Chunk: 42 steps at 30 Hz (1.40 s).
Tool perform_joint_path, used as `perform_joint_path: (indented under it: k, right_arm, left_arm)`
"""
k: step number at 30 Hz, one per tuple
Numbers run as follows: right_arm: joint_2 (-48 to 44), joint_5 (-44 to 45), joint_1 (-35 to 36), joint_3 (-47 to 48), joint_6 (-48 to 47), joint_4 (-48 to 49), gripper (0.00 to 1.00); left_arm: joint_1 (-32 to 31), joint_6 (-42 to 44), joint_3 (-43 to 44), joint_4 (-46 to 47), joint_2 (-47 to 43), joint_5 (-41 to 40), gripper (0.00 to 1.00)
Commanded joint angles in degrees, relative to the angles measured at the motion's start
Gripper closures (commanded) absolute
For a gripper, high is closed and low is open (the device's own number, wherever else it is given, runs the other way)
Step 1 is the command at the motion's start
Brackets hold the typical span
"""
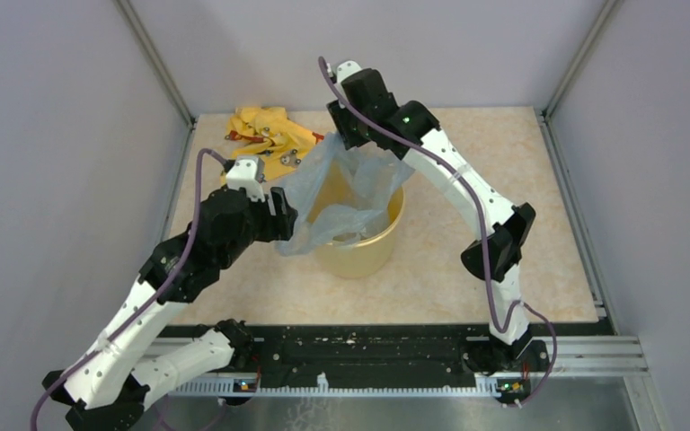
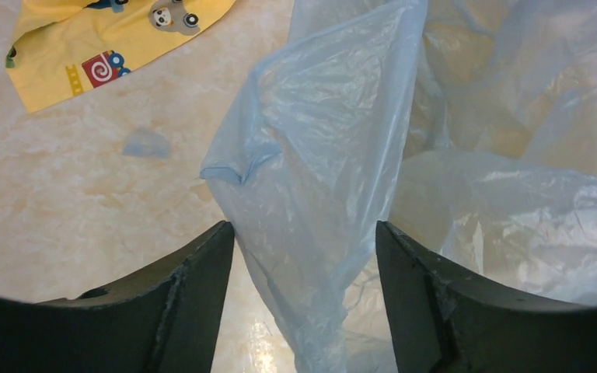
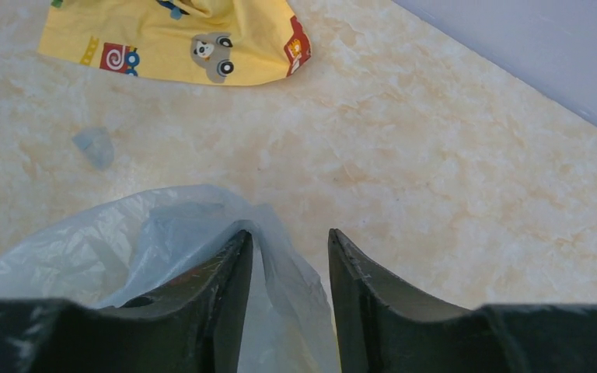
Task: Put the trash bags into the trash bin
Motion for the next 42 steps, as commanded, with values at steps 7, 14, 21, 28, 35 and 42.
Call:
perform_joint_path:
  k: [7, 14, 21, 28, 35, 42]
  right_arm:
    - [-5.6, 5.1, 3.6, 4.2, -1.2, -2.3, 0.36]
    - [-9.7, 8.4, 5.6, 5.2, -1.7, -4.8, 0.19]
    - [-13.8, 11.1, 6.7, 4.5, -1.1, -7.6, 0.13]
    - [-20.9, 13.4, 6.8, -3.1, 3.2, -12.4, 0.13]
    - [-33.2, 8.5, 6.8, -18.9, 9.4, -11.5, 0.12]
    - [-41.9, 3.5, 6.8, -31.9, 15.4, -7.6, 0.25]
  left_arm:
    - [0.8, 3.2, 2.2, 9.0, 6.5, -4.4, 0.43]
    - [3.1, 5.1, 2.0, 9.1, 7.2, -9.0, 0.4]
    - [4.5, 7.5, 1.7, 10.3, 8.5, -3.9, 0.29]
    - [8.6, 7.8, 0.5, 12.0, 9.3, -1.4, 0.3]
    - [11.7, 7.3, -0.7, 12.8, 10.0, 4.2, 0.35]
    - [13.4, 6.3, -2.2, 14.3, 10.5, 7.7, 0.57]
